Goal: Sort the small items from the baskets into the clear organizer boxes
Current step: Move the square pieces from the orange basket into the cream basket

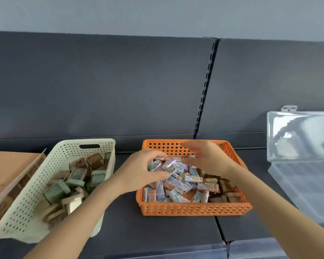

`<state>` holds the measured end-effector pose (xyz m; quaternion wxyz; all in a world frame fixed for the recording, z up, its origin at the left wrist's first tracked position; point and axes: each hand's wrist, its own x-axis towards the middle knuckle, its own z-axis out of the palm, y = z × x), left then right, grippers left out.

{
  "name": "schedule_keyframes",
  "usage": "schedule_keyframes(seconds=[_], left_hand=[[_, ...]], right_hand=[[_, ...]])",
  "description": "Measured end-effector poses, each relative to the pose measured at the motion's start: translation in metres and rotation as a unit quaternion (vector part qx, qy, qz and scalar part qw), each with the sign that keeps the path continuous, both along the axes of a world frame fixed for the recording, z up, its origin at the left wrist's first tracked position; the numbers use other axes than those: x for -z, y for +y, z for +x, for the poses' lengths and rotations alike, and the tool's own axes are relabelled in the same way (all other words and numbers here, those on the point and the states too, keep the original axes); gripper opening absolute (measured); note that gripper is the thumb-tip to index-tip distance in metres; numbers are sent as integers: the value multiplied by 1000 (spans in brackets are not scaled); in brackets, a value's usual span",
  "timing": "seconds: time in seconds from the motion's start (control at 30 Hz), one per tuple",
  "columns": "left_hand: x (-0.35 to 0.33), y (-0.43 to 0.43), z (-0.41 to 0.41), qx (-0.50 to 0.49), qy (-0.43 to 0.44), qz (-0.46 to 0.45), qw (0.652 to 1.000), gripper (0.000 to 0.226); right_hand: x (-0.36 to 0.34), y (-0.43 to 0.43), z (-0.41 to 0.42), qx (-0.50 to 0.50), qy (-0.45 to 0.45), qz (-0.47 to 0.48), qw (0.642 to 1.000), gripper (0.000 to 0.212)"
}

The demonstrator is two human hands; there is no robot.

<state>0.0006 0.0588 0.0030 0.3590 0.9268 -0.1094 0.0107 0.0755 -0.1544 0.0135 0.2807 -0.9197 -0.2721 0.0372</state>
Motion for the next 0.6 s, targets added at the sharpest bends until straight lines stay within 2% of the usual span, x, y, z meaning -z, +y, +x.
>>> schedule_keyframes(seconds=[0.13,0.33,0.47,0.6], left_hand=[[6,-33,23,57,15,32,998,53],[18,-84,57,159,43,83,983,55],[33,-118,72,232,63,108,965,51],[50,-128,80,295,36,192,935,40]], right_hand=[[5,-40,1,52,20,17,998,48],[12,-73,7,126,59,133,981,32],[14,-81,7,131,68,186,971,22],[18,-87,10,127,79,210,966,22]])
